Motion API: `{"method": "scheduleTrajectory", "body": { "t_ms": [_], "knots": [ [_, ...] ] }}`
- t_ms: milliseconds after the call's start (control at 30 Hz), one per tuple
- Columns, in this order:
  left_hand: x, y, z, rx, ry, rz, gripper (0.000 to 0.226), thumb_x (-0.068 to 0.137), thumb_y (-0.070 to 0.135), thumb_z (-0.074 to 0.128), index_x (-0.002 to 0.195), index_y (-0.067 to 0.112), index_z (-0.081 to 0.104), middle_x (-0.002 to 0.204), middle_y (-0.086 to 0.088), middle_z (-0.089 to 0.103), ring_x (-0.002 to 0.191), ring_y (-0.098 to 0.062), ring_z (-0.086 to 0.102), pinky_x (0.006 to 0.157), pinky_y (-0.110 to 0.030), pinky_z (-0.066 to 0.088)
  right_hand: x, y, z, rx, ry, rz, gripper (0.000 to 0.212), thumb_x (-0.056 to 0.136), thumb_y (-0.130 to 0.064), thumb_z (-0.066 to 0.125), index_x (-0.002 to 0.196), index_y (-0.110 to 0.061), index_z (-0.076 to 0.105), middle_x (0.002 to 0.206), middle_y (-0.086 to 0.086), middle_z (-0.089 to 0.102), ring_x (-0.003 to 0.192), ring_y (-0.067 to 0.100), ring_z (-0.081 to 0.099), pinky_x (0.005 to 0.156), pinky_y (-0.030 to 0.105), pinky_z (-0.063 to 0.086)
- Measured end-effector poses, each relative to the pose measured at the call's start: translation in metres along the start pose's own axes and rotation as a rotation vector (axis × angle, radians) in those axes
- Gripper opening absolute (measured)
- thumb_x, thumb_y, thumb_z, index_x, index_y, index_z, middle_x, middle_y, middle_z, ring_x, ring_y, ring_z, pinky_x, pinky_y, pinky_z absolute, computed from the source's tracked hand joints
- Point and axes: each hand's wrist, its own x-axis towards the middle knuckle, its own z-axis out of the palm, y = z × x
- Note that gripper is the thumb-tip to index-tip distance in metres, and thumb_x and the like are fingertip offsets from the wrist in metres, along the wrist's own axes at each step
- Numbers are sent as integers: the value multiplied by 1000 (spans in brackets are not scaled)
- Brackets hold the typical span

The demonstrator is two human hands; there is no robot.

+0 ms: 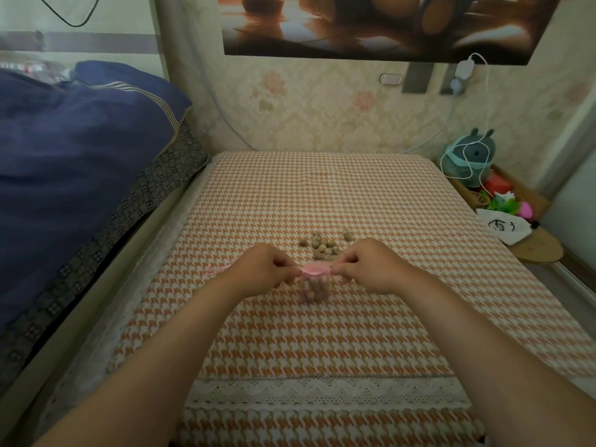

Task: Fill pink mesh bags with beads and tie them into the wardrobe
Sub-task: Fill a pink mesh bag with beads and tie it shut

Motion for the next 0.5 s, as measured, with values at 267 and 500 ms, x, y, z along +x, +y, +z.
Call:
{"method": "scheduleTrajectory", "body": {
  "t_ms": [267,500],
  "knots": [
    [-5,-5,-2,-275,-28,-175,19,93,18,67,83,9,80,70,-1,72,56,-9,57,55,-22,50,2,14,-7,67,-25,96,21,93,-30,73,77,-19,79,74,3,75,56,12,62,57,27,51],
    [-4,-5,0,-320,-18,-240,22,94,17,64,81,6,78,68,-3,68,65,-16,60,66,-30,53,4,16,-6,88,-53,107,18,95,-26,71,79,-24,77,73,0,73,52,12,60,65,34,55]
  ]
}}
